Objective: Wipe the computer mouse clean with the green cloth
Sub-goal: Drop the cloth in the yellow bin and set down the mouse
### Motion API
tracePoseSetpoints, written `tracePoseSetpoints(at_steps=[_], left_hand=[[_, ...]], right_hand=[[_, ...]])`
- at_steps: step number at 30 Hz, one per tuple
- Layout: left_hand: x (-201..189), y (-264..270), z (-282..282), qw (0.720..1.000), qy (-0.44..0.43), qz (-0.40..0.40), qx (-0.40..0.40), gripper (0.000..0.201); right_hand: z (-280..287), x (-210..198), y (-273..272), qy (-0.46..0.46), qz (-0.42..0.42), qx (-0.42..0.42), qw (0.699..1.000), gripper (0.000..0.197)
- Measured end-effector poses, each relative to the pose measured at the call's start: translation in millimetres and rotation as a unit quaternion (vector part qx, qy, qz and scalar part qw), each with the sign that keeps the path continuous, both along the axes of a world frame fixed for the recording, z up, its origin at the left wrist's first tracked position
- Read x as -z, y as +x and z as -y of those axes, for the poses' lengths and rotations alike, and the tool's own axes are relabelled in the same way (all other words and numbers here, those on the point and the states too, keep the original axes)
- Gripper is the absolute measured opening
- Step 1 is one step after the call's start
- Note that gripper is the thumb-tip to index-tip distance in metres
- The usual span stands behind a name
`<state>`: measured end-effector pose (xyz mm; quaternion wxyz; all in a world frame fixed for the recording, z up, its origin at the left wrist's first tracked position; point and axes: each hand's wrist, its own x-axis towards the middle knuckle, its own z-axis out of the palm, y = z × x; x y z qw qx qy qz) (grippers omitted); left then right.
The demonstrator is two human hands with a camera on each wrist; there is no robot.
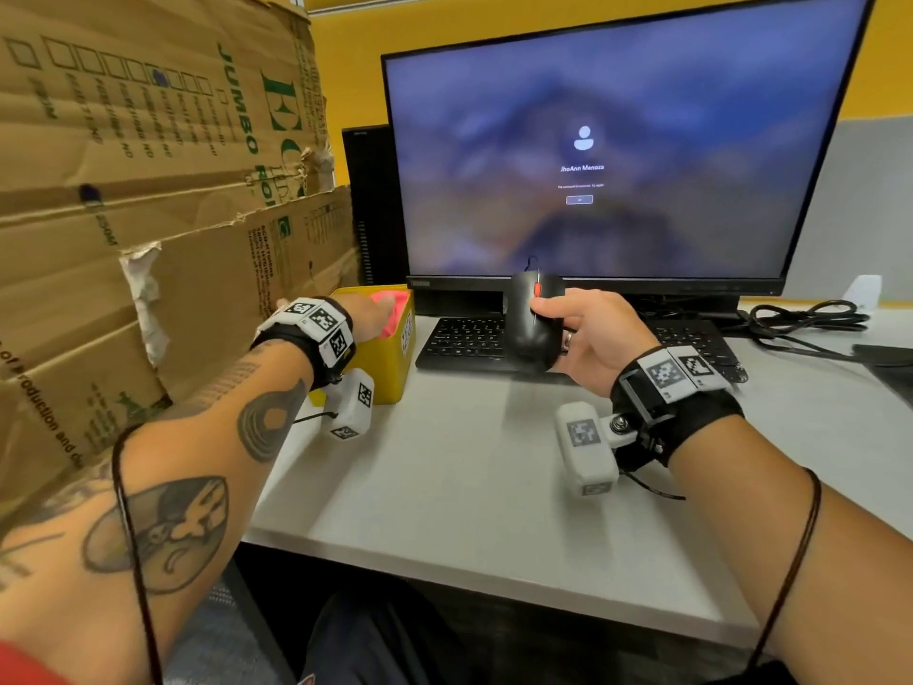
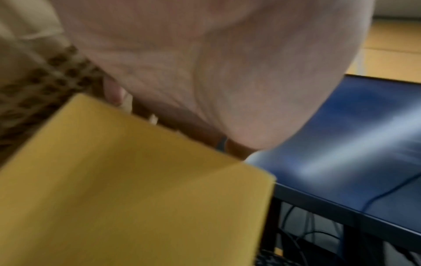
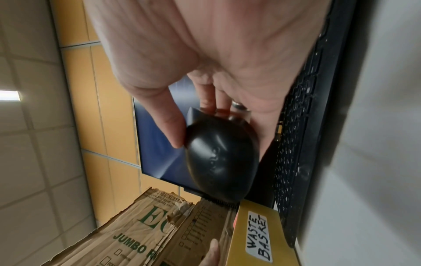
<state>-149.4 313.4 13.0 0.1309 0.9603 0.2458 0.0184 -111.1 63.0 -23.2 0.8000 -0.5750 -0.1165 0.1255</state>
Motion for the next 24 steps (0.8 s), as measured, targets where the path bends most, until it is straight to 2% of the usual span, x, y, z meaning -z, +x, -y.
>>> tracePoseSetpoints(at_steps=[2, 3, 5, 6, 8, 10, 14, 15, 18, 19, 22, 24], left_hand=[[-9.3, -2.4, 13.2, 0.996, 0.053, 0.066, 0.0, 0.065], [-13.0, 0.4, 18.3, 0.991, 0.067, 0.115, 0.018, 0.067], [-14.9, 3.6, 36.8, 0.973, 0.013, 0.187, 0.133, 0.052], [-14.6, 5.5, 48.8, 0.96, -0.033, 0.197, 0.197, 0.043], [-15.0, 6.7, 81.9, 0.939, -0.1, 0.175, 0.279, 0.031], [-13.3, 11.4, 112.7, 0.918, -0.142, 0.159, 0.334, 0.03], [-4.5, 22.8, 156.9, 0.895, -0.206, 0.152, 0.364, 0.027], [-3.2, 24.8, 166.7, 0.889, -0.218, 0.152, 0.372, 0.026], [1.3, 31.5, 197.5, 0.87, -0.254, 0.141, 0.398, 0.028], [2.4, 34.3, 205.0, 0.864, -0.272, 0.136, 0.401, 0.029], [4.8, 42.0, 229.2, 0.857, -0.293, 0.117, 0.407, 0.03], [6.0, 51.4, 242.1, 0.869, -0.232, 0.148, 0.411, 0.037]], right_hand=[[8.4, 0.2, 1.1, -0.008, 0.0, 0.018, 1.0, 0.029], [11.9, 0.1, 1.1, -0.012, -0.001, 0.025, 1.0, 0.032], [19.6, -0.8, -0.6, -0.026, 0.001, 0.037, 0.999, 0.035], [24.0, -1.2, -1.1, -0.034, 0.002, 0.041, 0.999, 0.036], [34.7, -0.8, -2.2, -0.049, 0.002, 0.047, 0.998, 0.031], [48.8, 1.4, -1.7, -0.054, -0.008, 0.059, 0.997, 0.031], [81.3, 2.8, -7.5, -0.053, -0.013, 0.102, 0.993, 0.039], [90.7, 3.7, -9.3, -0.068, 0.0, 0.108, 0.992, 0.049], [118.8, 6.6, -12.8, -0.175, 0.053, 0.156, 0.971, 0.102], [126.9, 7.8, -11.3, -0.215, 0.074, 0.175, 0.958, 0.108], [158.1, 5.5, -10.4, -0.299, 0.094, 0.23, 0.921, 0.094], [179.7, 5.4, -8.6, -0.329, 0.09, 0.233, 0.911, 0.086]])
